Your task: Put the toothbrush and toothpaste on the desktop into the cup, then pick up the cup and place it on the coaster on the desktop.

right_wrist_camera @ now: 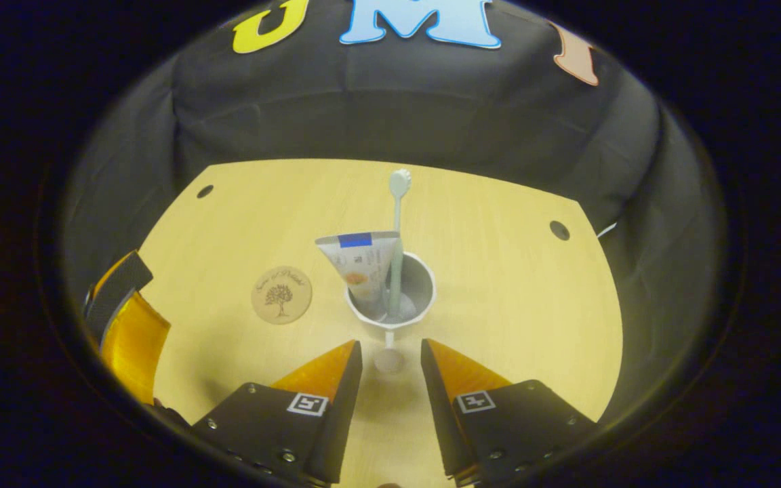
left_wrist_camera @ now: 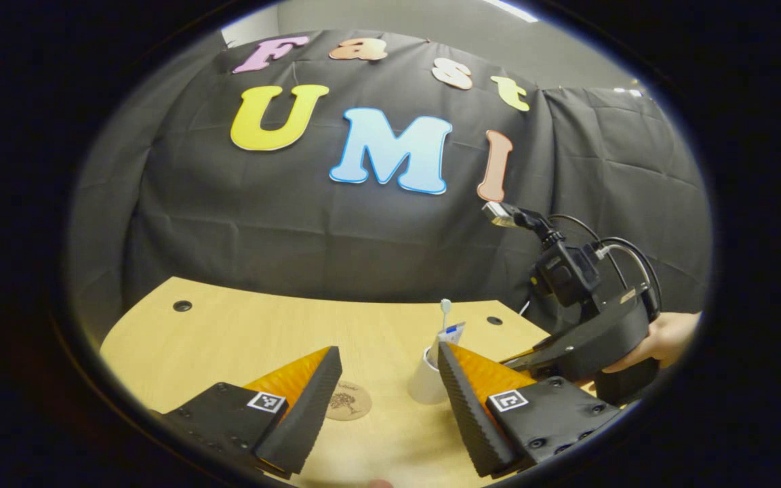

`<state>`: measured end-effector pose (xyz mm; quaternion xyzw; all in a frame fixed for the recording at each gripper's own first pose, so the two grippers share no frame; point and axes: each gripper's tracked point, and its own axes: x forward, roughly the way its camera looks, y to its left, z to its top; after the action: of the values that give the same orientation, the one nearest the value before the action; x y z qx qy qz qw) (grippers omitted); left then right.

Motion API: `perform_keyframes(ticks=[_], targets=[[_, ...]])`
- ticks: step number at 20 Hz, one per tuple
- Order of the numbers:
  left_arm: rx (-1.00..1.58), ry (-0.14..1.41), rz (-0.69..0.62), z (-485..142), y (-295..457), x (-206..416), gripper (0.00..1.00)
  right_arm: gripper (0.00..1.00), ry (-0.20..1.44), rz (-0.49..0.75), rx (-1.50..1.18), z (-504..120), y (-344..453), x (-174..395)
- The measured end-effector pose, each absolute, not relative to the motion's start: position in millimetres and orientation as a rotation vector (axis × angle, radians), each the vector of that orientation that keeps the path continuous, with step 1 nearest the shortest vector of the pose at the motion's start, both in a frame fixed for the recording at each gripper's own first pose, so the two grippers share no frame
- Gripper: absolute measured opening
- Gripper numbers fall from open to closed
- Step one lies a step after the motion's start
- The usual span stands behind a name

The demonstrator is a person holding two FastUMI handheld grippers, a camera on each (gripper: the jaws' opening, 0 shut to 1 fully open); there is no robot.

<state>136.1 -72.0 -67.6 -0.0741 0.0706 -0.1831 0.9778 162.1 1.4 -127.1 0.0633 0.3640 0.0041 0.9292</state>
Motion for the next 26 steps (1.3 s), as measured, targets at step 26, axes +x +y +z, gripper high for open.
perform_keyframes(ticks=[26], targets=[[-0.17,0.236,-0.33,-99,-47,133,0.93,0.32,1.0,-0.009,0.147,-194,8,187]])
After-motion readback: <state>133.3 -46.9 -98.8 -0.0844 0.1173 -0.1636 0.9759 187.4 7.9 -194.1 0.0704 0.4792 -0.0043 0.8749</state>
